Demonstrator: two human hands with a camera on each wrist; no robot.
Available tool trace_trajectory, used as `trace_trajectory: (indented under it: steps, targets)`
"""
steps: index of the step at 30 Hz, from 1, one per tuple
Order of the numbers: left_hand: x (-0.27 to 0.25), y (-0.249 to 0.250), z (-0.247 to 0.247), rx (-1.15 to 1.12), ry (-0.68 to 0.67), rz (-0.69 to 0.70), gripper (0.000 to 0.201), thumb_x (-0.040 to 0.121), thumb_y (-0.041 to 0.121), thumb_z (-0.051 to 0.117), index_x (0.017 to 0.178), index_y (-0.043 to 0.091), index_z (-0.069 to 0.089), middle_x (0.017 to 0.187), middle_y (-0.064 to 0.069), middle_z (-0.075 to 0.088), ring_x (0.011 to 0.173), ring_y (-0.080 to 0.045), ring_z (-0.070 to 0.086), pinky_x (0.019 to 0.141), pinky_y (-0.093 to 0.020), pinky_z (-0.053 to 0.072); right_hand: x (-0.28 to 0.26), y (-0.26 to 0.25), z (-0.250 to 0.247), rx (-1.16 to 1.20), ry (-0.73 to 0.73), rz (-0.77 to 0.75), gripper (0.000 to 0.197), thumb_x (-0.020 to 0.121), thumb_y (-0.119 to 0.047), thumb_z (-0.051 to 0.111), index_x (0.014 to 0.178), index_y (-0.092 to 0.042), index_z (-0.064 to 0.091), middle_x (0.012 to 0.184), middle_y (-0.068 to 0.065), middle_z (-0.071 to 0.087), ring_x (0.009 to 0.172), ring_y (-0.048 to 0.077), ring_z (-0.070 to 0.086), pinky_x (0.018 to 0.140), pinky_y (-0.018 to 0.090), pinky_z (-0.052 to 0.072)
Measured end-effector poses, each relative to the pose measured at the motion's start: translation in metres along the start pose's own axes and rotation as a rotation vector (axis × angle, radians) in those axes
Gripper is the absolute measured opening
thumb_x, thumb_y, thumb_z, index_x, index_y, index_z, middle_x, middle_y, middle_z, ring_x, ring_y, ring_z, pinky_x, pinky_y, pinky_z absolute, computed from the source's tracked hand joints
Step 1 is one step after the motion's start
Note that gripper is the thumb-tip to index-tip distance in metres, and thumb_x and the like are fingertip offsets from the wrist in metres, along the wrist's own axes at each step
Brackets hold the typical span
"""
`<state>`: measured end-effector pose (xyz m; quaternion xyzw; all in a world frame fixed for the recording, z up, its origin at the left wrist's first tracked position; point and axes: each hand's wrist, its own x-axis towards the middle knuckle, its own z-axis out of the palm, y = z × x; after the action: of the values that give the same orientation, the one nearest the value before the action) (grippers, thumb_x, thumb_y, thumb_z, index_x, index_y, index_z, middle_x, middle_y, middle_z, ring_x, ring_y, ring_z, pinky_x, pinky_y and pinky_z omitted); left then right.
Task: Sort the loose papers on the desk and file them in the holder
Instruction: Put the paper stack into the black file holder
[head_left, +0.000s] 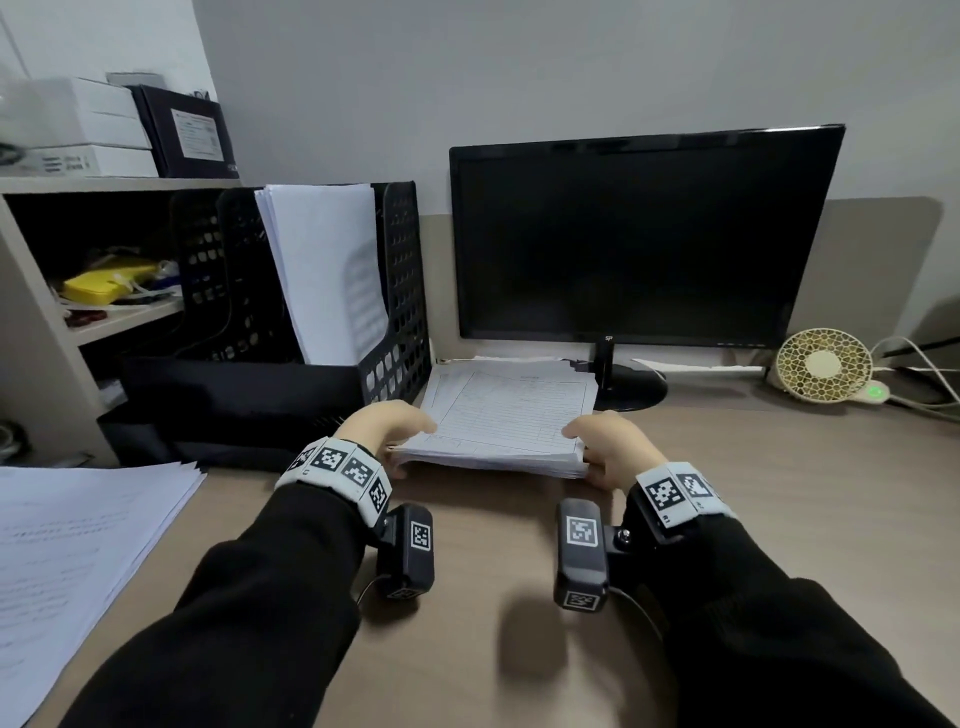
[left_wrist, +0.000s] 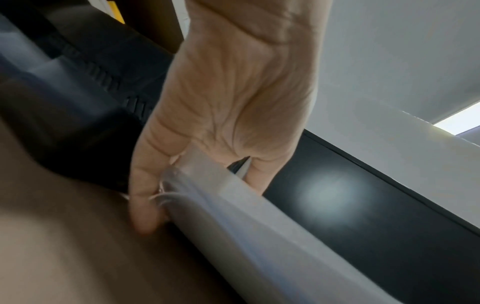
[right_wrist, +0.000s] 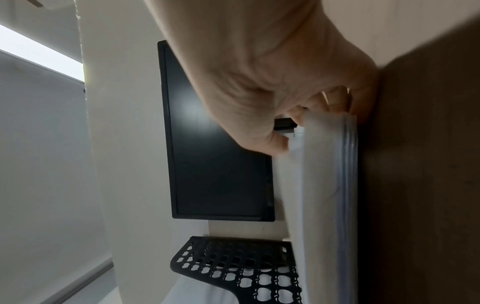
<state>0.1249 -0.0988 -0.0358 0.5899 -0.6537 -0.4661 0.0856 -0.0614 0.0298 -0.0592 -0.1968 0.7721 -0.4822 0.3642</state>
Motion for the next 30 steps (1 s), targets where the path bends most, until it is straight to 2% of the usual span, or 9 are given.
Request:
trace_trajectory:
  steps: [3,6,11,13,16,18,22,26,30]
  targets:
    - [0.002,-0.005,-0.003,-0.079,0.026,0.013,0.016,0.093,0.005,0.049,0.108,0.007,0.044,0.099,-0.015,0.054,0.085,-0.025,0.056,0.081,-0.033,0.051,0.0,0.001,-0.001,0.051,-0.005,0.027,0.041,0.089,-0.005,0.052,0.129,-0.007,0.043,0.103,0.012,0.048,0.098,0.027,0.054,0.063,0.032,0.048]
    - [0.003,-0.004,-0.007,-0.124,0.02,0.048,0.025,0.087,-0.009,0.052,0.106,0.004,0.042,0.075,-0.015,0.055,0.064,-0.018,0.058,0.056,-0.024,0.05,0.0,0.002,-0.004,0.031,0.014,0.02,0.036,0.088,-0.004,0.051,0.124,-0.008,0.045,0.085,0.01,0.044,0.074,0.019,0.05,0.049,0.027,0.041]
    - [-0.002,-0.007,-0.013,-0.138,-0.06,0.103,0.041,0.083,-0.018,0.056,0.122,-0.009,0.047,0.088,-0.023,0.061,0.071,-0.026,0.065,0.049,-0.025,0.057,-0.003,0.007,-0.012,-0.038,0.023,0.048,0.006,0.087,-0.002,0.054,0.088,-0.006,0.05,0.072,0.007,0.04,0.059,0.016,0.039,0.049,0.024,0.033]
    - [-0.009,-0.01,-0.014,-0.105,-0.083,0.107,0.031,0.083,-0.015,0.058,0.113,-0.009,0.055,0.086,-0.021,0.063,0.074,-0.025,0.064,0.048,-0.023,0.055,-0.003,0.007,-0.011,-0.031,0.003,0.03,0.012,0.085,-0.004,0.058,0.097,-0.005,0.054,0.08,0.009,0.048,0.069,0.021,0.049,0.059,0.029,0.043]
    - [-0.017,-0.012,-0.018,0.017,-0.111,0.105,0.037,0.065,0.0,0.077,0.098,-0.006,0.064,0.096,-0.018,0.067,0.085,-0.029,0.066,0.067,-0.033,0.058,-0.003,0.006,-0.01,-0.056,-0.028,0.006,0.037,0.081,-0.004,0.06,0.118,-0.002,0.053,0.109,0.016,0.058,0.1,0.035,0.06,0.091,0.048,0.051]
    - [-0.019,-0.012,-0.019,0.101,-0.138,0.171,0.048,0.053,0.004,0.079,0.099,-0.004,0.068,0.108,-0.016,0.068,0.1,-0.033,0.066,0.09,-0.044,0.054,-0.002,0.004,-0.008,-0.065,-0.041,0.017,0.032,0.078,0.001,0.057,0.109,-0.001,0.054,0.115,0.02,0.058,0.106,0.041,0.06,0.093,0.055,0.049]
    - [-0.036,-0.008,-0.018,0.109,-0.194,0.311,0.041,0.066,-0.013,0.067,0.102,0.006,0.066,0.105,-0.011,0.072,0.103,-0.032,0.066,0.096,-0.051,0.049,0.017,0.002,-0.007,-0.047,-0.059,-0.074,0.054,0.06,0.003,0.045,0.113,-0.006,0.052,0.119,0.017,0.059,0.105,0.038,0.06,0.09,0.059,0.048]
    - [-0.038,-0.005,-0.02,0.13,-0.218,0.464,0.052,0.065,-0.015,0.063,0.11,0.011,0.062,0.108,-0.003,0.072,0.107,-0.023,0.064,0.1,-0.046,0.046,-0.033,-0.017,-0.008,0.106,-0.046,-0.207,0.04,0.084,0.008,0.04,0.114,-0.014,0.053,0.104,0.006,0.062,0.102,0.03,0.06,0.09,0.045,0.052]
    - [-0.04,0.005,-0.027,0.044,-0.137,0.663,0.058,0.065,-0.012,0.068,0.117,0.014,0.061,0.111,0.001,0.07,0.108,-0.017,0.063,0.1,-0.039,0.046,-0.039,-0.026,-0.017,0.279,0.012,-0.412,0.03,0.09,0.007,0.043,0.099,-0.019,0.055,0.097,-0.004,0.062,0.098,0.021,0.061,0.089,0.04,0.052]
